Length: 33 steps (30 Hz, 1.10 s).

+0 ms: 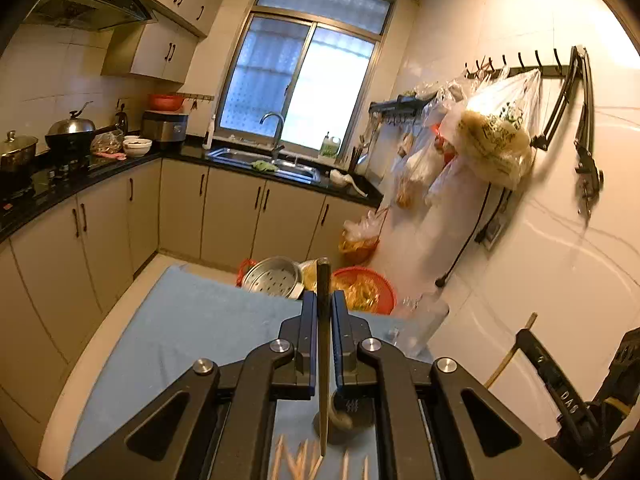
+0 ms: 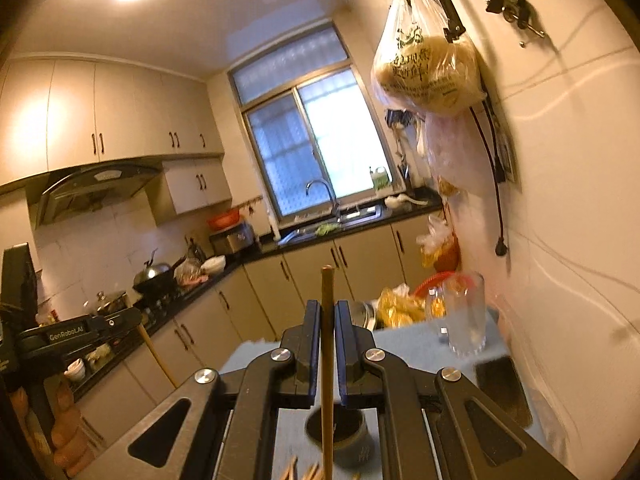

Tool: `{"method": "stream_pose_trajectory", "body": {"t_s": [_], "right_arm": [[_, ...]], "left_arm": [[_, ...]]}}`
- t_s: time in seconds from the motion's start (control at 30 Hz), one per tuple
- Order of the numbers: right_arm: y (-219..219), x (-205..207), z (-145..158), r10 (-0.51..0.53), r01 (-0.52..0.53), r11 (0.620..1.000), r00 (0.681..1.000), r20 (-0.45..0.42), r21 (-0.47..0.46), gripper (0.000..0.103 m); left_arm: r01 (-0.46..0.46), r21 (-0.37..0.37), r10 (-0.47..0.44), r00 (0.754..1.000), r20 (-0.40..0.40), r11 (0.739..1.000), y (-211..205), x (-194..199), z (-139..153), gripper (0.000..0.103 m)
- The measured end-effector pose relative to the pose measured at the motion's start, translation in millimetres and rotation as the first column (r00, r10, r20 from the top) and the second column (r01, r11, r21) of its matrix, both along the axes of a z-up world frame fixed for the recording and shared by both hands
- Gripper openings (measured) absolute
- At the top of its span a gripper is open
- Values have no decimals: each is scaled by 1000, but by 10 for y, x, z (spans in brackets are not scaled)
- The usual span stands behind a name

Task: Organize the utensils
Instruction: 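Lift both held chopsticks and carry them over the dark grey cup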

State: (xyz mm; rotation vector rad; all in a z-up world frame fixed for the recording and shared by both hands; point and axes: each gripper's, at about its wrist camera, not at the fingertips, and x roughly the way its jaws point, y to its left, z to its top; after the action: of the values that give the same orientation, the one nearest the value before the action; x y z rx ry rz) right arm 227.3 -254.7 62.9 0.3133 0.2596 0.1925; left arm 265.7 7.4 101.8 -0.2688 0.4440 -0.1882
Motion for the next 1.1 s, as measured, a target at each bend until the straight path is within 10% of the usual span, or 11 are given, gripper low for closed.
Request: {"method": "stream_pose_trajectory", "body": {"t_s": [0.43,1.1], "right_arm": [[12,738,-260,-118,117,992,993,29,47,8],[-47,961,-1116,-32,51,993,985,-172,105,12]], "left_arm": [[-14,-32,14,1000,-25,999,-331,627,-340,7],[54,44,-42,973,-229,998,-482,656,-1057,9]]}}
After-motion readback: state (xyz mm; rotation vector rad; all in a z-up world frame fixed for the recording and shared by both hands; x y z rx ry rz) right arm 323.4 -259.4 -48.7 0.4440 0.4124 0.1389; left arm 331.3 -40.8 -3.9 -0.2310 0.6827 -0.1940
